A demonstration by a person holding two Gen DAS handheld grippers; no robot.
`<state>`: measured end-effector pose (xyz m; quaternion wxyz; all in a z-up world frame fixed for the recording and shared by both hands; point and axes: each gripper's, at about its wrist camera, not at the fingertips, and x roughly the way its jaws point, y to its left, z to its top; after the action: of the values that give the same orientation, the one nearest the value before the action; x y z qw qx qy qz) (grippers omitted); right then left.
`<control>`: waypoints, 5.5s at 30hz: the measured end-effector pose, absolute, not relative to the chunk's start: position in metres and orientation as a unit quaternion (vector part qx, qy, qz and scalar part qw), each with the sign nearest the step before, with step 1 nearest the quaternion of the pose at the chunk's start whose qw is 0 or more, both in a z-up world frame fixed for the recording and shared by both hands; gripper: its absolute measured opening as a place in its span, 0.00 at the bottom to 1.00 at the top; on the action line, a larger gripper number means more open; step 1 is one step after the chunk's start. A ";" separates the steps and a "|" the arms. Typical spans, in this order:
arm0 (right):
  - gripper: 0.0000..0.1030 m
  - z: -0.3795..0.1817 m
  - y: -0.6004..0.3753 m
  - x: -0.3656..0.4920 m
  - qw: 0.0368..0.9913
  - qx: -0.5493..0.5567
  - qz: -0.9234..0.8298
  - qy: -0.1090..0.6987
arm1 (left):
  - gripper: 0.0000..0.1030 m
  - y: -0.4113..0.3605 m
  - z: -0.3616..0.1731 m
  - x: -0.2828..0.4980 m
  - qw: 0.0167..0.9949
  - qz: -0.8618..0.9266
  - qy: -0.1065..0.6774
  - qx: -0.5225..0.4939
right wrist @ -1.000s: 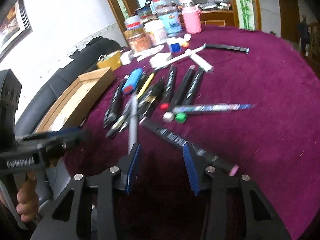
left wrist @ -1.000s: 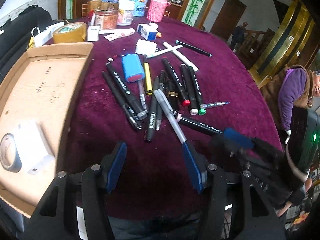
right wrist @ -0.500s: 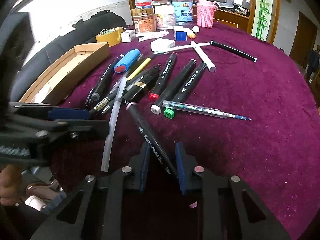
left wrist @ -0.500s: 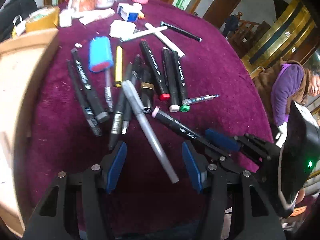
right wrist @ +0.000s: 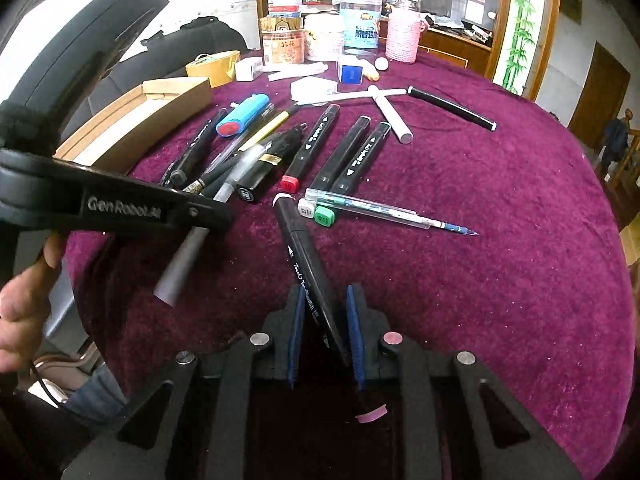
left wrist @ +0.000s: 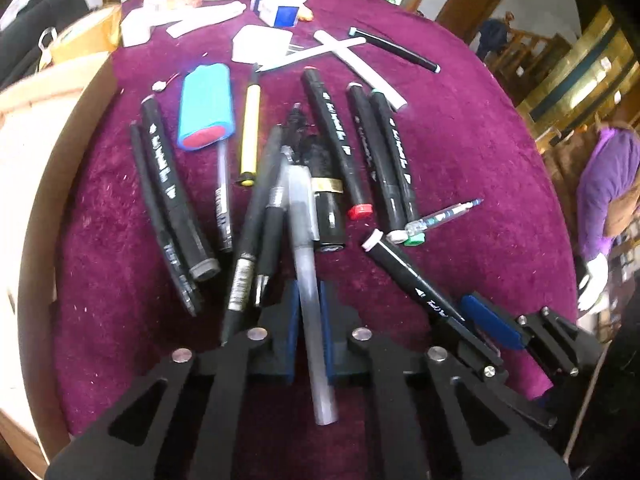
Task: Organize rigid objects
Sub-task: 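Carry the clear pen and pink-capped marker into the tray and release both, then grasp the gold-banded black marker with the left tool while the right tool grasps the blue pen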
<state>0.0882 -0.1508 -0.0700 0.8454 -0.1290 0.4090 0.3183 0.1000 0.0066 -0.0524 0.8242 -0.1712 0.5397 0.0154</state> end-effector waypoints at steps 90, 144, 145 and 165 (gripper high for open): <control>0.37 -0.030 0.023 0.048 0.768 0.054 0.489 0.410 | 0.47 0.192 0.008 -0.048 0.883 0.184 0.330 -0.280; 0.33 -0.076 -0.158 0.195 0.813 0.246 0.104 0.517 | 0.47 0.040 -0.020 0.049 0.876 0.008 0.443 -0.191; 0.25 -0.076 -0.156 0.196 0.819 0.234 0.087 0.517 | 0.47 0.041 -0.020 0.048 0.876 0.006 0.442 -0.194; 0.08 -0.080 -0.170 0.139 0.839 0.158 0.188 0.486 | 0.33 0.004 -0.028 0.110 0.865 -0.030 0.482 -0.133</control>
<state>0.1394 -0.1702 -0.0803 0.8387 0.1585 0.4858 0.1881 0.1103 0.0044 -0.0284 0.8655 -0.1331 0.4820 -0.0305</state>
